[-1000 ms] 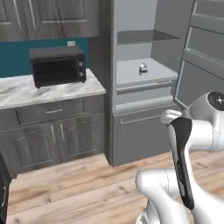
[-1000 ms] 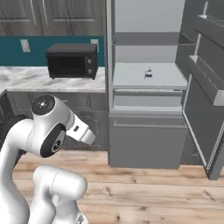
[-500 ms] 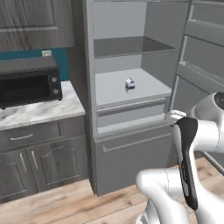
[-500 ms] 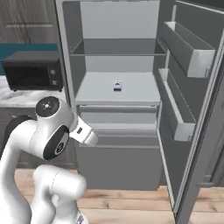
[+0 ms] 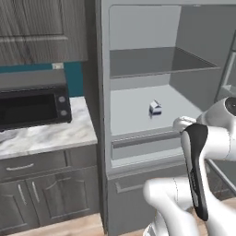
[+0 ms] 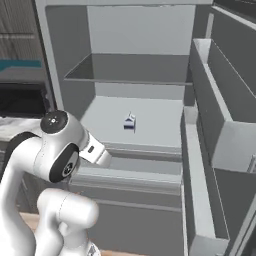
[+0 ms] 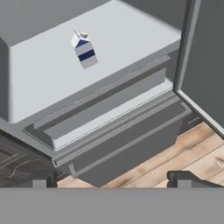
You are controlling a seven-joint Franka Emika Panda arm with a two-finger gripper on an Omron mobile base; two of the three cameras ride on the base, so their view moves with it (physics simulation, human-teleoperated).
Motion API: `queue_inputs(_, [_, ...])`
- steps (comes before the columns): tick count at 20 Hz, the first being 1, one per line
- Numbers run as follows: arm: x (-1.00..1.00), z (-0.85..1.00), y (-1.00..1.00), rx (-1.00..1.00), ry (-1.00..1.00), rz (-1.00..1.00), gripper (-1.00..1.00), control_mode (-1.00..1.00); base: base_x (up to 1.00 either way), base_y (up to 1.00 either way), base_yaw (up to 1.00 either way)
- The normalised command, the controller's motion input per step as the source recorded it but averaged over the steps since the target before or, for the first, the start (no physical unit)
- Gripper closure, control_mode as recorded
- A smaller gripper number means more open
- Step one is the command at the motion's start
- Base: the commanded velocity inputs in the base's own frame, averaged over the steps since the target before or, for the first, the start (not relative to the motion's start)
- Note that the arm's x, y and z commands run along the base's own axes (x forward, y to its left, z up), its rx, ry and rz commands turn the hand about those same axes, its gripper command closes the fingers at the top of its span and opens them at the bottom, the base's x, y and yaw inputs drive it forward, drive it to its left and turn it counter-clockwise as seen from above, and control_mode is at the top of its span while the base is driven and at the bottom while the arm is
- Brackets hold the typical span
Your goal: Take a sugar cube from the saucer and place it inside the coffee. Then, grab milk from the fridge and place it next to the coffee on the counter to sweeten the coffee.
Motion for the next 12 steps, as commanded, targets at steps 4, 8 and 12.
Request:
queue_inputs(4, [0.0, 0.0, 0.0, 0.0, 0.0, 0.0, -1.0, 1.0, 0.15, -0.31, 0.28])
queue_inputs(8, [0.0, 0.0, 0.0, 0.0, 0.0, 0.0, -1.0, 1.0, -0.01, -0.3, 0.18])
queue_inputs(12, [0.0, 0.0, 0.0, 0.0, 0.0, 0.0, -1.0, 1.0, 0.14, -0.33, 0.03])
